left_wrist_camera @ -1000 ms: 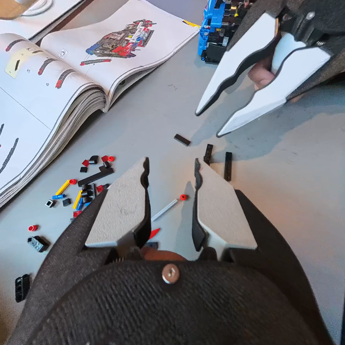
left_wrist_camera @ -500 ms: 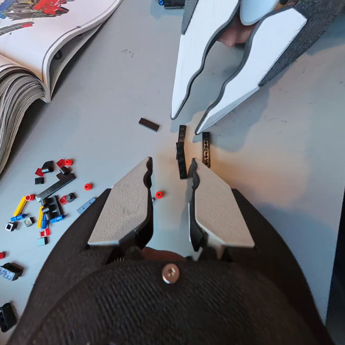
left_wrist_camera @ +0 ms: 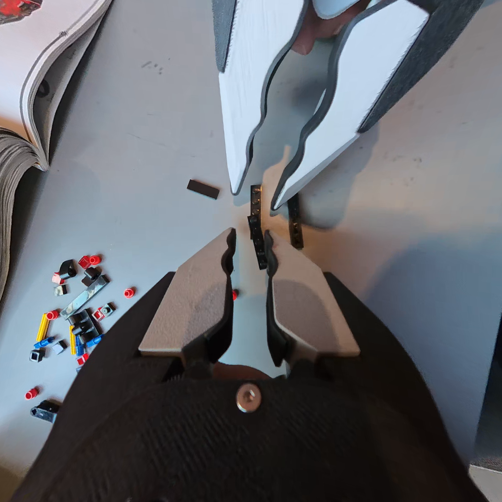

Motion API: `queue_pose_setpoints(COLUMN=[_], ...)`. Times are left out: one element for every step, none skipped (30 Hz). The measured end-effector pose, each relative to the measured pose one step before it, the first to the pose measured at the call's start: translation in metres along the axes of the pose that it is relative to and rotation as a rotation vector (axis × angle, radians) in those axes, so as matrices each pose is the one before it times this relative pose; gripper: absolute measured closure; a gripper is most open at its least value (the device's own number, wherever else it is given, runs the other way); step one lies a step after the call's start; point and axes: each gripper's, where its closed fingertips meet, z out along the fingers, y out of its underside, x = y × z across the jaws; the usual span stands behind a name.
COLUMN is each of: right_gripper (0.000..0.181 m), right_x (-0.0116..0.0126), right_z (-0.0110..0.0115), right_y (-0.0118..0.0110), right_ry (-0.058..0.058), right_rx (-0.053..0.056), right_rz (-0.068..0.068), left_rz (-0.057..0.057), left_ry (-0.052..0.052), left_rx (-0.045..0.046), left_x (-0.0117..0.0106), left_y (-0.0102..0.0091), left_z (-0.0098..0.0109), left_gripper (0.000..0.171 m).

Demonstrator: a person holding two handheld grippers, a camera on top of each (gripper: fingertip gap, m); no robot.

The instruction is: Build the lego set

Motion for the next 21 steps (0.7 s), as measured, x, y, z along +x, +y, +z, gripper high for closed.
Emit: queue_pose_setpoints(right_gripper=[0.159,0.159,0.160,0.160,0.160,0.160,0.160,0.160,0.160,0.160,0.160,0.160,0.161,0.161,0.161,0.162,0.163,0.163,0.163,0.162,0.161], right_x=[-0.00075,-0.00005,0.00082,0.00025,-0.00050,0.00008,0.00051,0.00037,0.00082,0.00094,0.00055,-0.00011,-0.00019,-0.00006,-0.00020,-0.00044,-0.00049,-0.00029,-0.00034,-0.00056,-0.00050], right_z=[0.00062,0.00076,0.00087,0.00090,0.00047,0.00017,-0.00011,-0.00033,-0.00037,-0.00016,-0.00017,-0.00022,-0.00027,-0.00022,-0.00038,-0.00040,-0.00008,0.00023,0.00031,0.00031,0.00003], right_y=[-0.00013,0.00010,0.00012,-0.00010,-0.00040,-0.00099,-0.00133,-0.00149,-0.00150,-0.00162,-0.00153,-0.00097,-0.00029,-0.00031,-0.00033,0.00020,0.00119,0.00200,0.00231,0.00189,0.00104], right_ry=[-0.0064,-0.0021,0.0017,-0.0028,-0.0079,-0.0045,-0.0009,-0.0015,0.0000,0.0011,-0.0006,-0.0020,-0.0005,0.0021,0.0024,0.0007,-0.0003,-0.0003,0.0007,0.0009,0.0016], right_rx=[-0.0015,-0.0025,-0.0023,-0.0016,0.0008,0.0049,0.0083,0.0091,0.0089,0.0096,0.0093,0.0061,0.0022,0.0026,0.0033,0.0002,-0.0060,-0.0113,-0.0134,-0.0110,-0.0062], right_rz=[-0.0097,-0.0113,-0.0085,-0.0026,0.0013,0.0019,0.0013,0.0018,0.0029,0.0025,0.0009,-0.0003,-0.0010,-0.0022,-0.0037,-0.0037,-0.0023,-0.0010,-0.0012,-0.0021,-0.0019], left_rz=[0.0038,0.0037,0.0055,0.0068,0.0064,0.0037,0.0028,0.0023,0.0019,0.0032,0.0041,0.0031,0.0017,-0.0010,-0.0035,-0.0074,-0.0096,-0.0097,-0.0079,-0.0062,-0.0057], left_ry=[0.0008,-0.0007,-0.0026,-0.0021,-0.0019,-0.0031,0.0034,0.0069,0.0044,0.0021,-0.0017,-0.0035,-0.0071,-0.0086,-0.0027,0.0012,0.0006,-0.0044,-0.0089,-0.0106,-0.0104], left_rx=[-0.00533,-0.00743,-0.00846,-0.00474,-0.00126,0.00076,0.00021,-0.00107,-0.00185,-0.00117,-0.00002,-0.00188,-0.00112,0.00184,0.00559,0.00886,0.00781,0.00616,0.00732,0.00847,0.00818], left_x=[0.00018,-0.00032,-0.00043,-0.00027,-0.00020,-0.00054,0.00027,0.00081,0.00052,0.00039,-0.00013,-0.00029,-0.00088,-0.00115,-0.00027,0.00026,0.00017,-0.00041,-0.00099,-0.00095,-0.00102], left_y=[-0.00023,0.00004,0.00019,-0.00011,-0.00050,-0.00076,-0.00042,-0.00016,0.00010,0.00000,-0.00016,0.00017,0.00053,0.00037,0.00025,0.00017,0.00063,0.00120,0.00095,0.00083,0.00074], left_z=[0.00044,0.00045,0.00021,0.00007,-0.00034,-0.00040,-0.00022,0.00011,0.00031,0.00044,0.00016,-0.00013,-0.00021,-0.00024,-0.00031,-0.00051,-0.00054,-0.00101,-0.00140,-0.00191,-0.00212], left_gripper=[0.154,0.155,0.157,0.159,0.161,0.164,0.166,0.166,0.167,0.166,0.167,0.167,0.167,0.167,0.167,0.167,0.167,0.167,0.167,0.167,0.167])
